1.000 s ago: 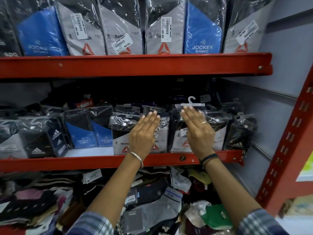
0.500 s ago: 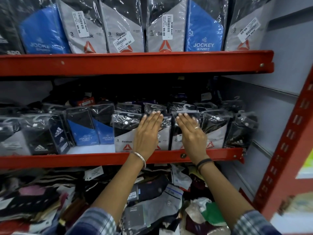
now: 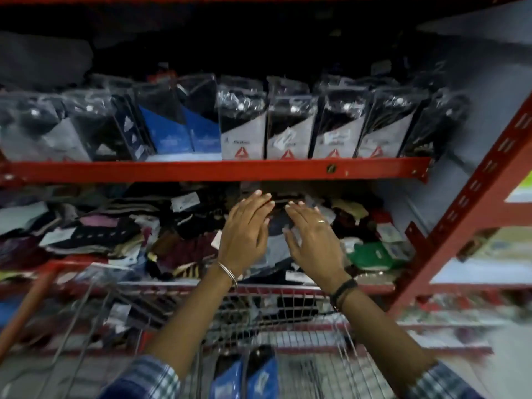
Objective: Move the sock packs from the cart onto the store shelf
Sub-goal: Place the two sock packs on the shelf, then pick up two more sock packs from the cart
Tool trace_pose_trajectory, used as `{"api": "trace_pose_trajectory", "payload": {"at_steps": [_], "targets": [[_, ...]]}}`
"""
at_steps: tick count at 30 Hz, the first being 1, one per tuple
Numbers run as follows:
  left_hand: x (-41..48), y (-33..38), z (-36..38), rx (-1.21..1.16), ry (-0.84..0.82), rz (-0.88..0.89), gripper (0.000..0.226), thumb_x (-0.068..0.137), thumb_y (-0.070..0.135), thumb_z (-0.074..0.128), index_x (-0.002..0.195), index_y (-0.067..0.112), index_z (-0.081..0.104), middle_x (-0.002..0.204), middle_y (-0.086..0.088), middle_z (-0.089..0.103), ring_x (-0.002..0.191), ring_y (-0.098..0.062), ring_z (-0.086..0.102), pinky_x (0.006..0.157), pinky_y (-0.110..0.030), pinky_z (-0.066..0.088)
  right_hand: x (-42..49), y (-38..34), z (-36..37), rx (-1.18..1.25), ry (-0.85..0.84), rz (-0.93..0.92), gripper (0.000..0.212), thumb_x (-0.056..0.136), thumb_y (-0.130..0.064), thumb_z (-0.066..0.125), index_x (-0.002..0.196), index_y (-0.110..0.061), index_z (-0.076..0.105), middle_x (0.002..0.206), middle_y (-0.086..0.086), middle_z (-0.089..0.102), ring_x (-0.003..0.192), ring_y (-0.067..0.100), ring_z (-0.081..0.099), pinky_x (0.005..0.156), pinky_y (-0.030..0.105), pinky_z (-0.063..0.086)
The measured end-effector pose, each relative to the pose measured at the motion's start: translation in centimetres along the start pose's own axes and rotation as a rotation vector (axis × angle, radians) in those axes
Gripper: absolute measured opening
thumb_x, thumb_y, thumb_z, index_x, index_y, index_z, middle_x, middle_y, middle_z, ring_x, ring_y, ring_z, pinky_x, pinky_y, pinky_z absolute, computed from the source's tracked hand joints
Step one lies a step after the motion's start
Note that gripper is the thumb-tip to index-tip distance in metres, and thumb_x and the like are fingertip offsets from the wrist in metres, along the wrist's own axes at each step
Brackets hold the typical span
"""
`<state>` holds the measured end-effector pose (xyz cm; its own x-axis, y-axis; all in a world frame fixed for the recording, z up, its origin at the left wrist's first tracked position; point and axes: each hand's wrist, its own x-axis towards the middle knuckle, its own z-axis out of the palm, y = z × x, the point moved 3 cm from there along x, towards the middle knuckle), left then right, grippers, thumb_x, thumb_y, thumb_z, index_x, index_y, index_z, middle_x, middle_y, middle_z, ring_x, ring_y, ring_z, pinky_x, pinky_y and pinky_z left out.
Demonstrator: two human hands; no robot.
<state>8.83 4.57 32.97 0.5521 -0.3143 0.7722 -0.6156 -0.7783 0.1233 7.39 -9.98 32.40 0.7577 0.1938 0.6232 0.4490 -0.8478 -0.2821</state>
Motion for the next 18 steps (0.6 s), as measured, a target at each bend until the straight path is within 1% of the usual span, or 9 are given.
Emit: {"api": "trace_pose_trajectory", "payload": {"at_steps": [1, 3, 5, 7, 10, 14, 18], "targets": [[-2.2, -0.2, 0.0, -0.014, -0.041, -0.03, 0.031, 0.09, 0.009, 0.047, 0.118, 0.002, 0.06, 0.127, -0.013, 0.057, 0.126, -0.024, 0.044, 0.104, -0.039, 0.036, -1.6, -0.6, 0.9, 0.026, -0.045, 0.034, 0.043, 0.084, -0.014, 0.066, 0.125, -0.003, 0.057, 0.127, 0.015, 0.06, 0.12, 0.031, 0.054, 0.107, 0.045, 0.035], [-6.3, -0.6, 0.2, -0.041, -0.139, -0.085, 0.032, 0.091, 0.011, 0.045, 0.118, 0.002, 0.059, 0.125, -0.013, 0.058, 0.123, -0.023, 0.044, 0.102, -0.036, 0.035, -4.4, -1.5, 2.8, 0.052, -0.132, 0.071, 0.045, 0.082, -0.012, 0.069, 0.124, -0.001, 0.057, 0.124, 0.018, 0.062, 0.116, 0.033, 0.057, 0.102, 0.047, 0.043], [-10.1, -1.2, 0.6, -0.086, -0.25, -0.143, 0.032, 0.091, 0.011, 0.043, 0.118, 0.002, 0.058, 0.123, -0.013, 0.058, 0.12, -0.023, 0.045, 0.099, -0.035, 0.037, -6.9, -2.4, 4.8, 0.09, -0.223, 0.111, 0.046, 0.082, -0.012, 0.069, 0.125, -0.001, 0.056, 0.122, 0.019, 0.062, 0.113, 0.035, 0.058, 0.098, 0.047, 0.047], [-13.5, -2.1, 1.1, -0.127, -0.352, -0.21, 0.032, 0.091, 0.012, 0.041, 0.117, 0.003, 0.058, 0.12, -0.013, 0.059, 0.116, -0.024, 0.048, 0.096, -0.037, 0.041, -9.3, -3.1, 6.6, 0.126, -0.321, 0.174, 0.05, 0.084, -0.013, 0.067, 0.13, -0.003, 0.051, 0.125, 0.019, 0.06, 0.115, 0.034, 0.056, 0.097, 0.043, 0.047], [-17.9, -3.2, 1.8, -0.148, -0.48, -0.293, 0.032, 0.09, 0.016, 0.04, 0.111, 0.004, 0.061, 0.113, -0.011, 0.062, 0.107, -0.023, 0.055, 0.09, -0.038, 0.046, -13.2, -3.8, 9.5, 0.126, -0.48, 0.245, 0.048, 0.089, -0.017, 0.06, 0.134, -0.007, 0.047, 0.128, 0.017, 0.058, 0.115, 0.032, 0.054, 0.092, 0.039, 0.048], [-23.2, -4.7, 3.3, -0.189, -0.592, -0.384, 0.033, 0.09, 0.023, 0.039, 0.108, 0.007, 0.063, 0.109, -0.009, 0.064, 0.098, -0.024, 0.06, 0.082, -0.037, 0.051, -17.3, -3.8, 13.7, 0.105, -0.62, 0.284, 0.047, 0.09, -0.017, 0.059, 0.134, -0.009, 0.047, 0.133, 0.015, 0.054, 0.118, 0.031, 0.052, 0.095, 0.04, 0.048], [-28.3, -6.7, 5.8, -0.24, -0.712, -0.428, 0.032, 0.09, 0.024, 0.039, 0.105, 0.009, 0.063, 0.105, -0.008, 0.065, 0.093, -0.024, 0.062, 0.076, -0.037, 0.053, -20.5, -2.5, 18.6, 0.061, -0.759, 0.384, 0.043, 0.092, -0.021, 0.053, 0.133, -0.012, 0.046, 0.132, 0.011, 0.055, 0.114, 0.031, 0.055, 0.091, 0.043, 0.051]]}}
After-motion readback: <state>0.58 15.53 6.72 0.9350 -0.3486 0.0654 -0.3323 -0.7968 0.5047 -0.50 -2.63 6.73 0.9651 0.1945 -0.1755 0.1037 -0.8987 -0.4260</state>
